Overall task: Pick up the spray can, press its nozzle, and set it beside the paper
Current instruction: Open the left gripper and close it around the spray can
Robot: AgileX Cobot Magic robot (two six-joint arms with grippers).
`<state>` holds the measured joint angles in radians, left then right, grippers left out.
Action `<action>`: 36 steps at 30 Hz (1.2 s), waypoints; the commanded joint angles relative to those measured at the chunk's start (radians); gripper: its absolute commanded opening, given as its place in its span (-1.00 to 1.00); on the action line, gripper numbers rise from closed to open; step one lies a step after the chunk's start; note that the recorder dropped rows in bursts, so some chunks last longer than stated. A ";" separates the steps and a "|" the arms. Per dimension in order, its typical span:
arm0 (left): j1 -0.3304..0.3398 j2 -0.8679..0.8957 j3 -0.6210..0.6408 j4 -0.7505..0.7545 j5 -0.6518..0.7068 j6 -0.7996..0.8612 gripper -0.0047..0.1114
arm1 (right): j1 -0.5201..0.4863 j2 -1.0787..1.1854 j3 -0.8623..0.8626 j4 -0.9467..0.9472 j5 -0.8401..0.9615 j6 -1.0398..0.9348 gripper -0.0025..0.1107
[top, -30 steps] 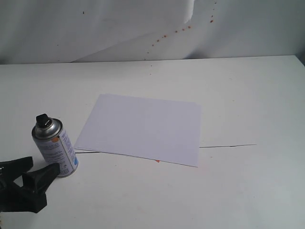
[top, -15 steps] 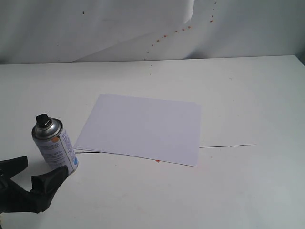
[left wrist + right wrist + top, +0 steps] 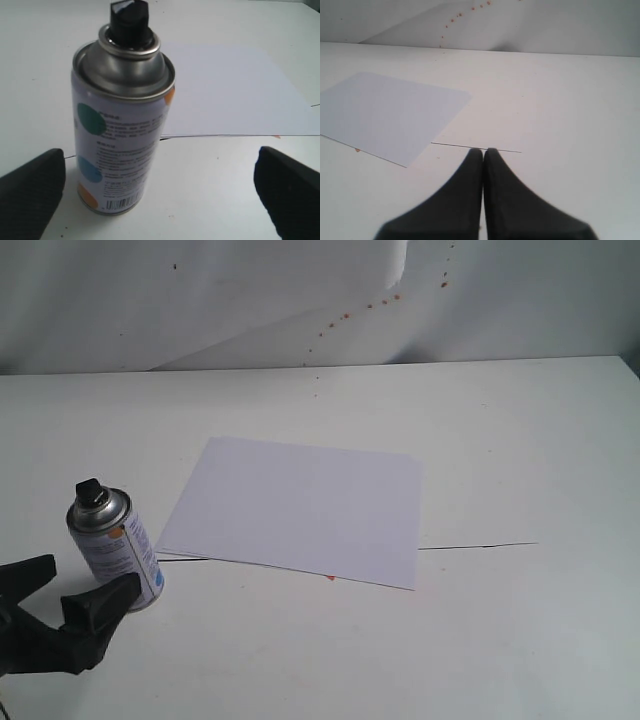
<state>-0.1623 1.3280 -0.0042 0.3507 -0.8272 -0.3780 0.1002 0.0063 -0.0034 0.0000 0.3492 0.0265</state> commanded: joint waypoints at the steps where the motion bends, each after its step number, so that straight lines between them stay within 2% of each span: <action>1: -0.005 0.003 0.004 -0.027 -0.013 0.051 0.72 | 0.004 -0.006 0.003 -0.008 0.001 0.000 -0.96; 12: -0.005 0.020 0.004 -0.032 -0.022 0.099 0.72 | 0.004 -0.006 0.003 -0.008 0.001 0.000 -0.96; 21: -0.005 0.107 0.004 -0.063 -0.115 0.130 0.72 | 0.004 -0.006 0.003 -0.008 0.001 0.000 -0.96; 36: -0.005 0.107 0.004 -0.107 -0.119 0.176 0.72 | 0.004 -0.006 0.003 -0.008 0.001 0.000 -0.96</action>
<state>-0.1623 1.4305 -0.0059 0.2548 -0.9279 -0.2059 0.1002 0.0063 -0.0034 0.0000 0.3492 0.0265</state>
